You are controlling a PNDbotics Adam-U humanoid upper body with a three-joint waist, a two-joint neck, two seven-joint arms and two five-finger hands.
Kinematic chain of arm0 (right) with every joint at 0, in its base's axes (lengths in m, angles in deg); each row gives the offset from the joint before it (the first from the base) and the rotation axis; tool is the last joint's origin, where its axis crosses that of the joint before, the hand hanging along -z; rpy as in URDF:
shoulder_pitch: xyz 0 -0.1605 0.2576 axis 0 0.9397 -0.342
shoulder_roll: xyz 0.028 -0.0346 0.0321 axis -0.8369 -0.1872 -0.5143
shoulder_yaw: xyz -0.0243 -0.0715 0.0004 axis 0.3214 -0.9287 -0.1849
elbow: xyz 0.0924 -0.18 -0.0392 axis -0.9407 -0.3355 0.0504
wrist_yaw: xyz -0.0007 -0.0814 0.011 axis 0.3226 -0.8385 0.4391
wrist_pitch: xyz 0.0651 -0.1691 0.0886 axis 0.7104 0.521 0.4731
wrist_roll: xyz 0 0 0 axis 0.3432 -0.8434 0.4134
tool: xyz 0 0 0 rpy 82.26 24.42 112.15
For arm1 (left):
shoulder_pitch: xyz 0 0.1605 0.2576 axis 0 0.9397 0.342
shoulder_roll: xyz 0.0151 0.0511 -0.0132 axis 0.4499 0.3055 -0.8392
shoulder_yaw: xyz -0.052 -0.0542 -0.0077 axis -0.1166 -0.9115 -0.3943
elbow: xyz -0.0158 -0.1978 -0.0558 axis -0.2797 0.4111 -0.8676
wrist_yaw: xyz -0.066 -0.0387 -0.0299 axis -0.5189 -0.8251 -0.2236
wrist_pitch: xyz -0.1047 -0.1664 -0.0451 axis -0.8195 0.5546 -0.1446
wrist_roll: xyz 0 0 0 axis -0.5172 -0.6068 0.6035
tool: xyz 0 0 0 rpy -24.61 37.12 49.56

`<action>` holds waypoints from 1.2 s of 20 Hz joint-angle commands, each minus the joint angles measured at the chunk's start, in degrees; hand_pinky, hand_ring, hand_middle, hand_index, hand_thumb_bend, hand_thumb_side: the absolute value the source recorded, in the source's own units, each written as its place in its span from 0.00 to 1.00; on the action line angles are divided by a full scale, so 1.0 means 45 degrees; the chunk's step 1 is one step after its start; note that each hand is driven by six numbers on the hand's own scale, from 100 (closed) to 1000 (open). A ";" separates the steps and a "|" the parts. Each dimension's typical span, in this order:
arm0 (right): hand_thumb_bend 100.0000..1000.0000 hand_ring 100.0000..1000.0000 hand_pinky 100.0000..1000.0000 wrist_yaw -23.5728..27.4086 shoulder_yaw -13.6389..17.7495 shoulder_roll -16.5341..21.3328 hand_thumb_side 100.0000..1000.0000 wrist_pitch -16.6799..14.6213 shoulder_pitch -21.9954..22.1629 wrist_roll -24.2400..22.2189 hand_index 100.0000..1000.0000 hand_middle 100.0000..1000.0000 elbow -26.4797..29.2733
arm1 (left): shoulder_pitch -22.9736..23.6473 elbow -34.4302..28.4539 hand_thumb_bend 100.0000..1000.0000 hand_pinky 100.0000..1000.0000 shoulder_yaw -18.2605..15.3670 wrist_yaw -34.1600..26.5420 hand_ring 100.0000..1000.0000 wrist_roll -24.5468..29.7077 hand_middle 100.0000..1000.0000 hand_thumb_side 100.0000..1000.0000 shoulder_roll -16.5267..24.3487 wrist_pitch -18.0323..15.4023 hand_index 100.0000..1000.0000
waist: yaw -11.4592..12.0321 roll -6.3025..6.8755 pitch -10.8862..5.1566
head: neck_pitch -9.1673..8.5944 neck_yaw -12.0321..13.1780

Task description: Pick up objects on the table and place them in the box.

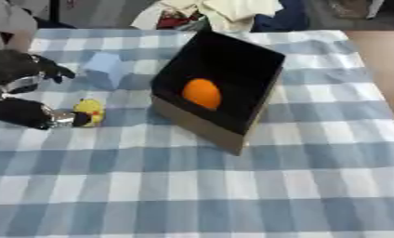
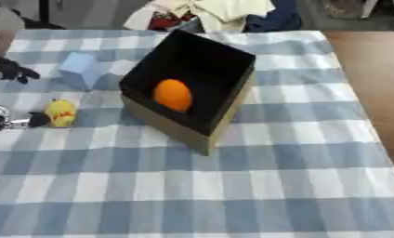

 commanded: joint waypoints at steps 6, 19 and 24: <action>0.00 0.93 0.94 0.0009 0.0001 0.0263 0.69 -0.0018 -0.0327 -0.0066 0.85 0.79 0.0222 | -0.0839 0.1002 0.52 0.79 0.0269 0.0809 0.83 -0.0029 0.76 0.91 -0.0030 0.0133 0.94 | -0.0079 -0.0032 -0.0140 | 0.0071 0.0232; 0.00 0.93 0.95 -0.0008 0.0062 0.0144 0.69 -0.0049 -0.0543 0.0032 0.85 0.79 0.0185 | -0.1310 0.1609 0.59 0.79 0.0599 0.1712 0.82 0.0143 0.75 0.87 -0.0445 0.0179 0.92 | -0.0197 -0.0239 0.0049 | 0.0366 0.0839; 0.00 0.93 0.95 -0.0005 0.0062 0.0095 0.69 -0.0054 -0.0583 0.0012 0.85 0.79 0.0162 | -0.1619 0.2028 0.62 0.77 0.0809 0.1951 0.81 0.0114 0.72 0.80 -0.0711 0.0290 0.92 | -0.0262 -0.0270 0.0104 | 0.0221 0.0968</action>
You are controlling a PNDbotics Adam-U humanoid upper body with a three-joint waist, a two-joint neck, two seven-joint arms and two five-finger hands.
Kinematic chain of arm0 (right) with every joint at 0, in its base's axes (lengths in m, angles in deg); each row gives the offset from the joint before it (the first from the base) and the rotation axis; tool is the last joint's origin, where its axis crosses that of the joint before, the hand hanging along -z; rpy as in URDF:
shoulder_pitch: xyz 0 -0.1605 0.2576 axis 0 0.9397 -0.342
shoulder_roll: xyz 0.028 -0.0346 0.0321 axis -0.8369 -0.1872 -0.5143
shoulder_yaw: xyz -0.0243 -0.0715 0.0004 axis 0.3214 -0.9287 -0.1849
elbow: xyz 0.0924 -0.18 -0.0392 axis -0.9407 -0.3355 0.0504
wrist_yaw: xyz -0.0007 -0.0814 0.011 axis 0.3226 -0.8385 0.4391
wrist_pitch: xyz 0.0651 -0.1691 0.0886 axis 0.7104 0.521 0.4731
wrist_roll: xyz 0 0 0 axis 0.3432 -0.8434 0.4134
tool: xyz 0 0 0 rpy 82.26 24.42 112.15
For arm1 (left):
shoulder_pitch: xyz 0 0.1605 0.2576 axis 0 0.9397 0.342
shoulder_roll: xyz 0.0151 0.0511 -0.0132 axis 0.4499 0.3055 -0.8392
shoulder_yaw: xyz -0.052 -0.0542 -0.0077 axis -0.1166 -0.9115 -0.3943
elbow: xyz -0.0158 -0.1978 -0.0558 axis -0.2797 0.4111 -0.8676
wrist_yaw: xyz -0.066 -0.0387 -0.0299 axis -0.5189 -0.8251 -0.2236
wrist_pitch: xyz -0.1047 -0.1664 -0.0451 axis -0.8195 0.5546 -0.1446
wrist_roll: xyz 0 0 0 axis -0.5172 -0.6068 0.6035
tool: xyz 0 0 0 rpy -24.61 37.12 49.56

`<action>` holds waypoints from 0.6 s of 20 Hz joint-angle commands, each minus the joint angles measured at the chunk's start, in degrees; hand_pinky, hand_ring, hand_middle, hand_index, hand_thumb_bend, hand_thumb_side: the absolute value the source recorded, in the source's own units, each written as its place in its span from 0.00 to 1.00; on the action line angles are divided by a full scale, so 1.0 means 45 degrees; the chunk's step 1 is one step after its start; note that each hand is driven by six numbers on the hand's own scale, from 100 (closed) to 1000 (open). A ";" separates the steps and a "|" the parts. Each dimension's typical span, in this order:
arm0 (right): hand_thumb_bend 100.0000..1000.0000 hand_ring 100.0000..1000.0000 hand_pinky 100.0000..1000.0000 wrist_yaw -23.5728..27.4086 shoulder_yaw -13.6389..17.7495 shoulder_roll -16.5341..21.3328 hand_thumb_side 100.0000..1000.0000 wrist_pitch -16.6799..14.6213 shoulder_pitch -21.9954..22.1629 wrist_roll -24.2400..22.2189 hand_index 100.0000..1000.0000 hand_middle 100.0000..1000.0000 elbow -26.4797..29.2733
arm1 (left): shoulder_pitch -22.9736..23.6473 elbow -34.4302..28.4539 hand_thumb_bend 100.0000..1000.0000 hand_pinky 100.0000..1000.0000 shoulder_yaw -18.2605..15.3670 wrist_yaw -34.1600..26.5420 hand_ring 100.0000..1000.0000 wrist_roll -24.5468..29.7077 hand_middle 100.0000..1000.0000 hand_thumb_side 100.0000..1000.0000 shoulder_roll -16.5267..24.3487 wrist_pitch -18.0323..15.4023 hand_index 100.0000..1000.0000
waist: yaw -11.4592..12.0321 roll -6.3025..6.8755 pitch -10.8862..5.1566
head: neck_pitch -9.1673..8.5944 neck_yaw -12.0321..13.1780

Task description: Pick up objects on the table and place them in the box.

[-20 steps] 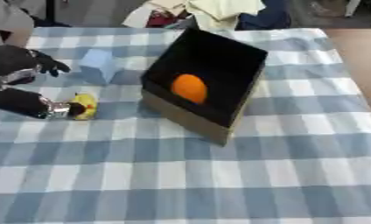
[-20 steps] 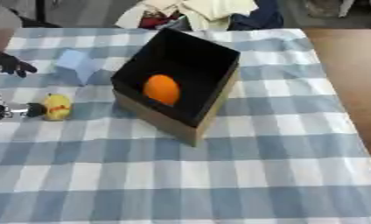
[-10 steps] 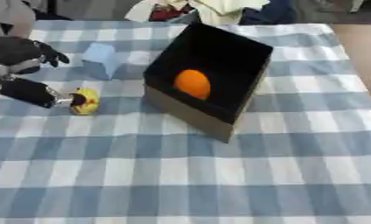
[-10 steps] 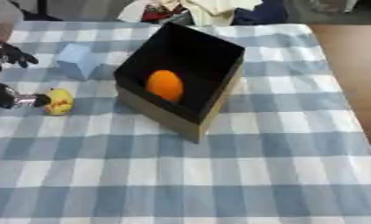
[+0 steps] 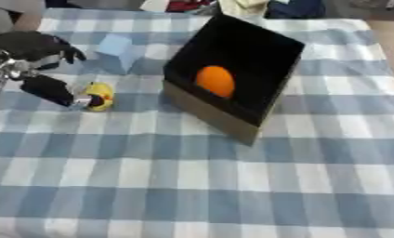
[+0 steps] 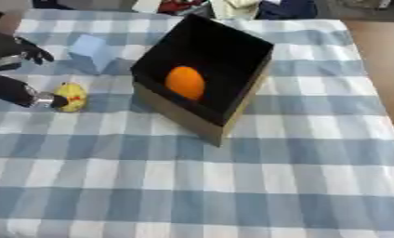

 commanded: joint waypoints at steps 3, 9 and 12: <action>0.00 0.93 0.95 0.0007 0.0080 0.0187 0.69 -0.0033 -0.0364 -0.0011 0.85 0.78 0.0135 | -0.0439 0.0476 0.58 0.76 0.0086 0.0326 0.80 -0.0079 0.71 0.71 0.0033 0.0318 0.94 | -0.0053 0.0002 -0.0174 | -0.0199 0.0121; 0.00 0.93 0.95 0.0016 0.0091 0.0200 0.69 -0.0068 -0.0416 -0.0043 0.85 0.78 0.0089 | -0.0727 0.1172 0.51 0.76 0.0204 0.0626 0.80 -0.0051 0.74 0.70 -0.0265 0.0672 0.94 | -0.0120 -0.0010 -0.0085 | -0.0338 0.0178; 0.00 0.93 0.95 0.0014 0.0097 0.0208 0.69 -0.0093 -0.0447 -0.0054 0.85 0.78 0.0065 | -0.0799 0.1417 0.47 0.75 0.0245 0.0639 0.80 -0.0115 0.74 0.70 -0.0364 0.0696 0.93 | -0.0142 -0.0024 -0.0035 | -0.0389 0.0180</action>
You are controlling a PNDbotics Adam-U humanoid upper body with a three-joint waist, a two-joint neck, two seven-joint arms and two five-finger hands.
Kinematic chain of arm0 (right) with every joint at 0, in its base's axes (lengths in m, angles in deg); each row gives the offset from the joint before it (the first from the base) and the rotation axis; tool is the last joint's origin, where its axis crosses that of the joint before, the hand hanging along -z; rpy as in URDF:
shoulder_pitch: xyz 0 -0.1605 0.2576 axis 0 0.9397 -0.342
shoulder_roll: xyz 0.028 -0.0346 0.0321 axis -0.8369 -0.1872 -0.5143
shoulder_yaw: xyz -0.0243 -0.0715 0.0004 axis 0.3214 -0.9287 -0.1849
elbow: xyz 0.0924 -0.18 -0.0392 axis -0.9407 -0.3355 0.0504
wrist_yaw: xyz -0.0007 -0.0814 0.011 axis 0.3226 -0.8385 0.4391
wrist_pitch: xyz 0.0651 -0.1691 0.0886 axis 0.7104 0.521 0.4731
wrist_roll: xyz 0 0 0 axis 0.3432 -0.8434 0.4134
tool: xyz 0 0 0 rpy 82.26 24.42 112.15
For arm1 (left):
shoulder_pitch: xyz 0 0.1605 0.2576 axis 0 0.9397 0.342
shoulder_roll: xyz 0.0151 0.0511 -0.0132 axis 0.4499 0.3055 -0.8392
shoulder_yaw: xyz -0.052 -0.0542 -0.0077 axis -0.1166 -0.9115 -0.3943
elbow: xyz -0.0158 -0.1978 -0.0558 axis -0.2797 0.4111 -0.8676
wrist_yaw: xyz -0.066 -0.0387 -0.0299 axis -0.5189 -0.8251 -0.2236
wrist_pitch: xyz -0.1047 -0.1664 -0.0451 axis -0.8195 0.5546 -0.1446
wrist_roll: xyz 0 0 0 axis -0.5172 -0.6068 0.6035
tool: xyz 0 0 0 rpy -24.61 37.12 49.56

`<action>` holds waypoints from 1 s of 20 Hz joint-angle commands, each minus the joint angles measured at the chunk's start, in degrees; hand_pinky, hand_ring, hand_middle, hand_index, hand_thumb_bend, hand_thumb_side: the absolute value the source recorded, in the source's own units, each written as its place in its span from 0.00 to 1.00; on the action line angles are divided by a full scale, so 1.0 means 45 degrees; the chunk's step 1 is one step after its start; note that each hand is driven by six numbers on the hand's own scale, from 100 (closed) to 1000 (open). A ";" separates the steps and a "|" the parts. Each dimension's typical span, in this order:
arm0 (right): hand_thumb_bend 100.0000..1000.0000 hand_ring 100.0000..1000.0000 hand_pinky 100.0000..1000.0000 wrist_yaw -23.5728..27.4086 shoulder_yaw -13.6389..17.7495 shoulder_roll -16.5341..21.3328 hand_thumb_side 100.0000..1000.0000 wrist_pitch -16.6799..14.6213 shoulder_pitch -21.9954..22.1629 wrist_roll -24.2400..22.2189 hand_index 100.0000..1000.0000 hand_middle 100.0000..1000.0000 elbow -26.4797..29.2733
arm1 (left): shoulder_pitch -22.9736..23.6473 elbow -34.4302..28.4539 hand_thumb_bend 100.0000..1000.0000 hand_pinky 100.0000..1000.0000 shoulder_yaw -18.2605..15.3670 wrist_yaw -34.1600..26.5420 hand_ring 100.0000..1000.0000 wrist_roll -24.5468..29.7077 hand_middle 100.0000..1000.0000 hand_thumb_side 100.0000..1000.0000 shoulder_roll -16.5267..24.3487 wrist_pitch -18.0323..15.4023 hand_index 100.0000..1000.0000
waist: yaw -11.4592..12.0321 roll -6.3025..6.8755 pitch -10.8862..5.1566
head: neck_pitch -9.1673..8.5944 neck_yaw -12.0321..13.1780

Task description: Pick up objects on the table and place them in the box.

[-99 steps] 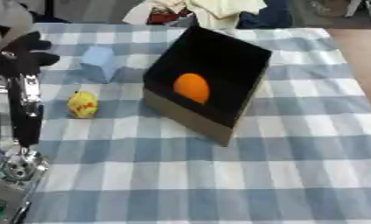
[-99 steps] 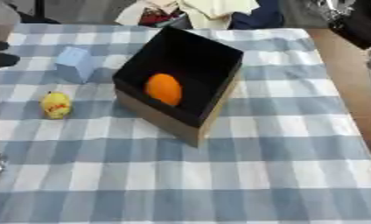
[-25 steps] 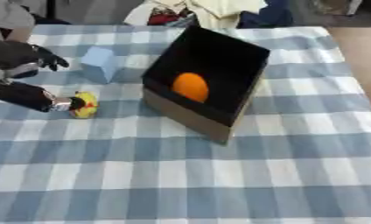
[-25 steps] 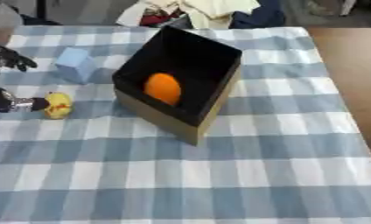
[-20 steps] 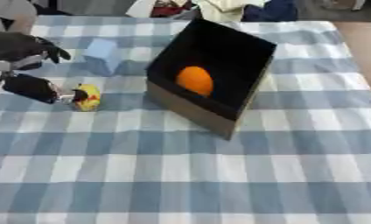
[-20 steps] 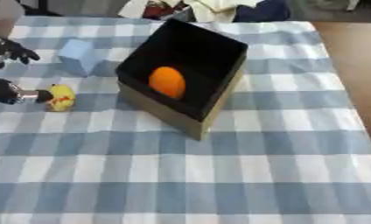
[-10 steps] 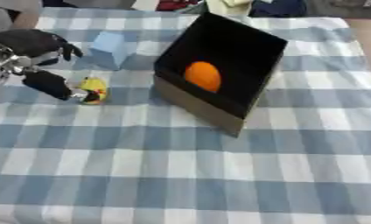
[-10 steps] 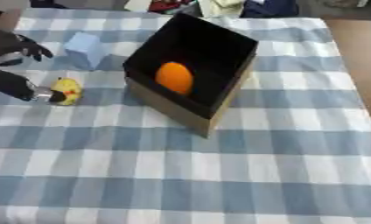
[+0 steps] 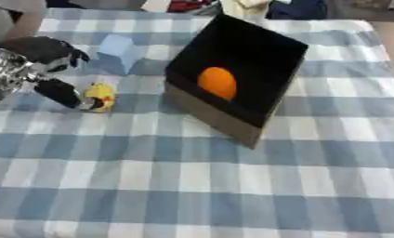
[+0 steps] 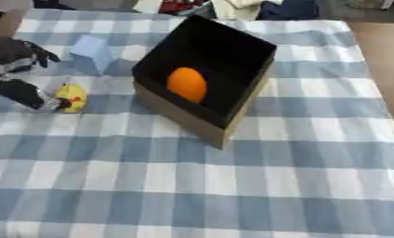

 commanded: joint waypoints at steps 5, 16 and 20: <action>0.00 0.94 0.95 -0.0004 0.0093 0.0211 0.69 -0.0093 -0.0355 -0.0022 0.85 0.78 0.0045 | -0.0315 0.0356 0.45 0.74 0.0053 -0.0036 0.79 -0.0152 0.73 0.71 0.0093 0.0080 0.90 | -0.0048 -0.0012 -0.0136 | -0.0248 0.0047; 0.00 0.94 0.96 0.0026 0.0086 0.0205 0.70 -0.0121 -0.0425 -0.0047 0.85 0.78 0.0001 | -0.0423 0.0962 0.45 0.71 0.0200 0.0147 0.77 -0.0122 0.71 0.69 -0.0216 -0.0487 0.85 | -0.0128 -0.0020 0.0034 | -0.0383 0.0084; 0.00 0.94 0.96 0.0047 0.0083 0.0181 0.70 -0.0111 -0.0404 -0.0077 0.85 0.78 0.0005 | -0.0457 0.1070 0.42 0.69 0.0259 0.0305 0.75 -0.0200 0.68 0.59 -0.0291 -0.0559 0.83 | -0.0147 -0.0009 0.0050 | -0.0420 0.0098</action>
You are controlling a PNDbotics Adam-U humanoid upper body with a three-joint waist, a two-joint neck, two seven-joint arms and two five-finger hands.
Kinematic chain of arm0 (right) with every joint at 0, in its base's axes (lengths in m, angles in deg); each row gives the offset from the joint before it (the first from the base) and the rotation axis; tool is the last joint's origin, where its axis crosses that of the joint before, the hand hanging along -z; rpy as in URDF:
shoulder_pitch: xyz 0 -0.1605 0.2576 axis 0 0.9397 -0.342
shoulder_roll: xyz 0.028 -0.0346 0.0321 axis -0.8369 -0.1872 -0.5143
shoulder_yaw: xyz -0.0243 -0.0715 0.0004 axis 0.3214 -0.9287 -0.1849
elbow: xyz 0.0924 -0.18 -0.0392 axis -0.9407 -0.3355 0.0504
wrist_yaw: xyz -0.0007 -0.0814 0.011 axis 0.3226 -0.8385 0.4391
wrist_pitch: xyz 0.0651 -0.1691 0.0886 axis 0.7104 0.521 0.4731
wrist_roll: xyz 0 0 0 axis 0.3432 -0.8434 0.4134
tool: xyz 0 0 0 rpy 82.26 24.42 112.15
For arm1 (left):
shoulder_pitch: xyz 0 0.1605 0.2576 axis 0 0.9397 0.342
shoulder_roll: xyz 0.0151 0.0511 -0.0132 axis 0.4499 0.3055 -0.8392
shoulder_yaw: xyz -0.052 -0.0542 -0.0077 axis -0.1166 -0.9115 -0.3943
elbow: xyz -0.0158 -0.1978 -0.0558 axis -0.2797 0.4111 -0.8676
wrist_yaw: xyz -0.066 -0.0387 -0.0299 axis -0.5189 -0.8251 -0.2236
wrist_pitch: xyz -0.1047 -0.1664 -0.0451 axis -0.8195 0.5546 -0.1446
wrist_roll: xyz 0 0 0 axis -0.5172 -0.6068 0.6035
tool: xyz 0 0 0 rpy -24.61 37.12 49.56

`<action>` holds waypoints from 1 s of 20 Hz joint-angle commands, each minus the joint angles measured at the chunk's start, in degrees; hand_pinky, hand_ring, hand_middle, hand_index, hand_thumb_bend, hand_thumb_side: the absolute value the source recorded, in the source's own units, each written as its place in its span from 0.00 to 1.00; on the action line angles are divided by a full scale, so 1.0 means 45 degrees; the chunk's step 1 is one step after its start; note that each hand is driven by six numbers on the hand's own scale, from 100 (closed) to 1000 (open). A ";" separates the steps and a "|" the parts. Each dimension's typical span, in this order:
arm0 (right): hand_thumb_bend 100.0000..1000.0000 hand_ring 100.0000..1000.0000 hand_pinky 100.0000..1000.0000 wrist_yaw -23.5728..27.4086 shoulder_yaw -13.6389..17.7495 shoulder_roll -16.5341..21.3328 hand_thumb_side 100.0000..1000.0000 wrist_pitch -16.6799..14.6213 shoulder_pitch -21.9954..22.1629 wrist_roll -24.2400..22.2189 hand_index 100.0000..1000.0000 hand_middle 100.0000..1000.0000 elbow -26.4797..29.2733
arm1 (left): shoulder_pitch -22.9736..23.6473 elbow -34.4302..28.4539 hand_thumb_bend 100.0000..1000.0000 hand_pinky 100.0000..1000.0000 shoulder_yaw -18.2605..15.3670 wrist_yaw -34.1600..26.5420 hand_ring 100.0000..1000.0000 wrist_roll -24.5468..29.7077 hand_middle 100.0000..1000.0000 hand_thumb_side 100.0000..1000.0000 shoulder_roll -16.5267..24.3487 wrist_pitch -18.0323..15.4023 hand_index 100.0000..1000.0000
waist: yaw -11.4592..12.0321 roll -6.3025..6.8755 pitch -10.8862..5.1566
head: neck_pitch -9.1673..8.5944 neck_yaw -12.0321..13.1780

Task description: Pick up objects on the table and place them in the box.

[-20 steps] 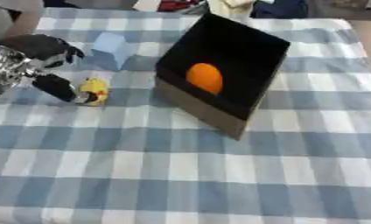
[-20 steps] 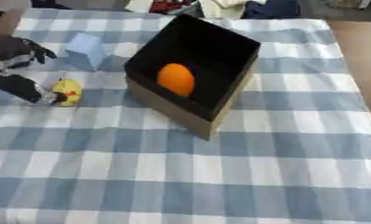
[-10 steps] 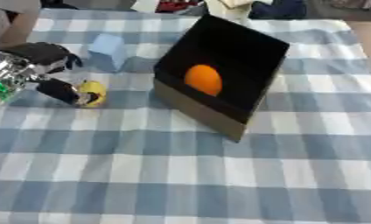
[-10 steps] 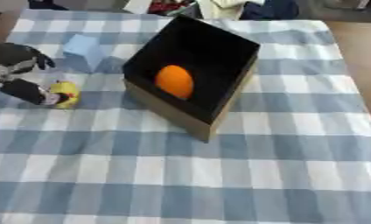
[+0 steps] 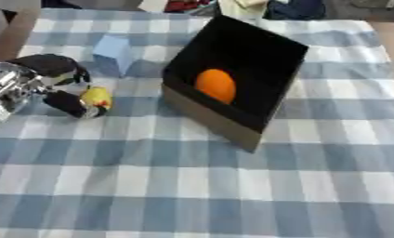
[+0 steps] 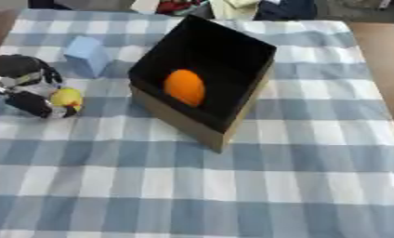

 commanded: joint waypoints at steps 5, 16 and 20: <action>0.00 0.94 0.96 0.0082 0.0107 0.0181 0.70 -0.0007 -0.0212 -0.0051 0.85 0.78 0.0159 | -0.0186 0.0250 0.27 0.66 0.0012 0.0074 0.73 -0.0050 0.64 0.47 0.0096 -0.0034 0.81 | -0.0047 0.0025 -0.0225 | -0.0218 0.0052; 0.00 0.94 0.96 0.0055 0.0111 0.0154 0.71 0.0015 -0.0133 -0.0110 0.85 0.78 0.0110 | 0.0046 -0.1130 0.06 0.58 0.0195 -0.0736 0.68 0.0394 0.60 0.49 0.0430 0.0128 0.78 | 0.0032 0.0014 -0.0249 | -0.0228 0.0039; 0.00 0.94 0.96 0.0050 0.0097 0.0122 0.71 0.0036 -0.0090 -0.0147 0.85 0.78 0.0105 | 0.0100 -0.1613 0.02 0.57 0.0113 -0.0727 0.68 0.0949 0.61 0.49 0.0584 0.0290 0.78 | 0.0043 0.0018 -0.0265 | -0.0240 0.0048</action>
